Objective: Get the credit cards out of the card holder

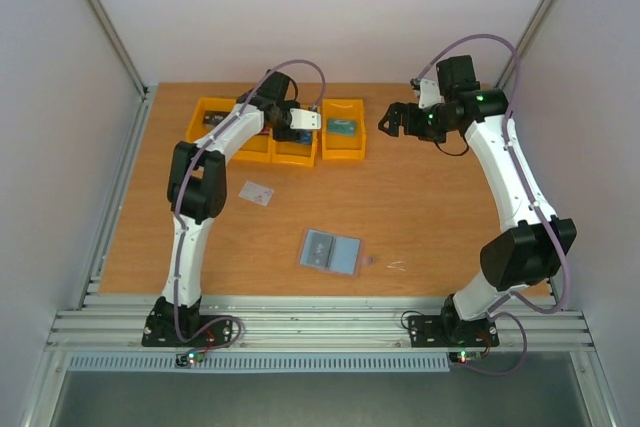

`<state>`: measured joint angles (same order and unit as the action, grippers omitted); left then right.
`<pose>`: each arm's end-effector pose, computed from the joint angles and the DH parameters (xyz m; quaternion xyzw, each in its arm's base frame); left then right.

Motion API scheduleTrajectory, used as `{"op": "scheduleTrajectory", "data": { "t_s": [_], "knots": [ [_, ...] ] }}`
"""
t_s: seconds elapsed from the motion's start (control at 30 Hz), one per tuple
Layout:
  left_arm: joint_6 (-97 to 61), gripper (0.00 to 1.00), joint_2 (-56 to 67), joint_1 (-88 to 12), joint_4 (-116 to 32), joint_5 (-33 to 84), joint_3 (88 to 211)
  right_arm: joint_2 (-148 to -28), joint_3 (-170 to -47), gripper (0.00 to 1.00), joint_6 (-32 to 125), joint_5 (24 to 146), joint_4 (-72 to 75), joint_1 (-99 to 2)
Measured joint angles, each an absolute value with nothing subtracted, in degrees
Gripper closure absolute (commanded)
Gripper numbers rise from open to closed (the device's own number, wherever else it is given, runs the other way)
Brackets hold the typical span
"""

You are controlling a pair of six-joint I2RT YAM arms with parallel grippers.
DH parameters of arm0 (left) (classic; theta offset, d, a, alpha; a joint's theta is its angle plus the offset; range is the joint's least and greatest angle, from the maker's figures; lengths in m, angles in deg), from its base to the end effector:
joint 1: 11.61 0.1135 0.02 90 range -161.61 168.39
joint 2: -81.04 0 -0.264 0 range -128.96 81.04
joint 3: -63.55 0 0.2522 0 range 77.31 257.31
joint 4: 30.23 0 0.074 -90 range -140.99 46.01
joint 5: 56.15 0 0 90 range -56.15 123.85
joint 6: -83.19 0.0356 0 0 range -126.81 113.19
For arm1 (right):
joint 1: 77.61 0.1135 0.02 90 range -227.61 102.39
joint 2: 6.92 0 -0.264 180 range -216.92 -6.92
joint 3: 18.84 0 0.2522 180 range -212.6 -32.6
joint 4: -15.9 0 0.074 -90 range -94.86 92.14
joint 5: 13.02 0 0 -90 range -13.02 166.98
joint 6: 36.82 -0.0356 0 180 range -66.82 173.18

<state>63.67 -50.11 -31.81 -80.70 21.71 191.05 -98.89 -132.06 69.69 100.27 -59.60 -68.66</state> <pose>0.4753 -0.1828 0.2081 0.6958 0.6418 0.0391 0.3200 0.3203 0.0647 0.3822 -0.2658 0.8956 0.1719 0.3126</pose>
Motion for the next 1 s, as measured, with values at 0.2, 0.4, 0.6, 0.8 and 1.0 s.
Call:
{"op": "scheduleTrajectory", "data": {
  "t_s": [0.2,0.4,0.6,0.8,1.0],
  "knots": [
    [65.9,0.48,-52.5,-31.8,-80.2,21.4,192.8,-100.4,-131.7,0.02,69.8,99.3,-60.4,-68.7],
    [67.6,0.49,-54.5,-31.8,-78.4,23.2,194.3,-101.2,-131.7,0.02,70.0,98.8,-60.5,-68.7],
    [68.9,0.5,-56.1,-31.8,-79.8,22.8,194.7,-102.0,-131.7,0.02,70.3,98.3,-61.0,-68.7],
    [70.2,0.68,-56.3,-31.8,-76.9,24.5,194.6,-102.3,-131.7,0.01,71.0,98.0,-61.3,-68.7],
    [71.8,0.68,-57.3,-31.8,-72.4,26.1,194.2,-102.4,-131.7,0.02,71.7,97.4,-61.4,-68.7]
  ]
}}
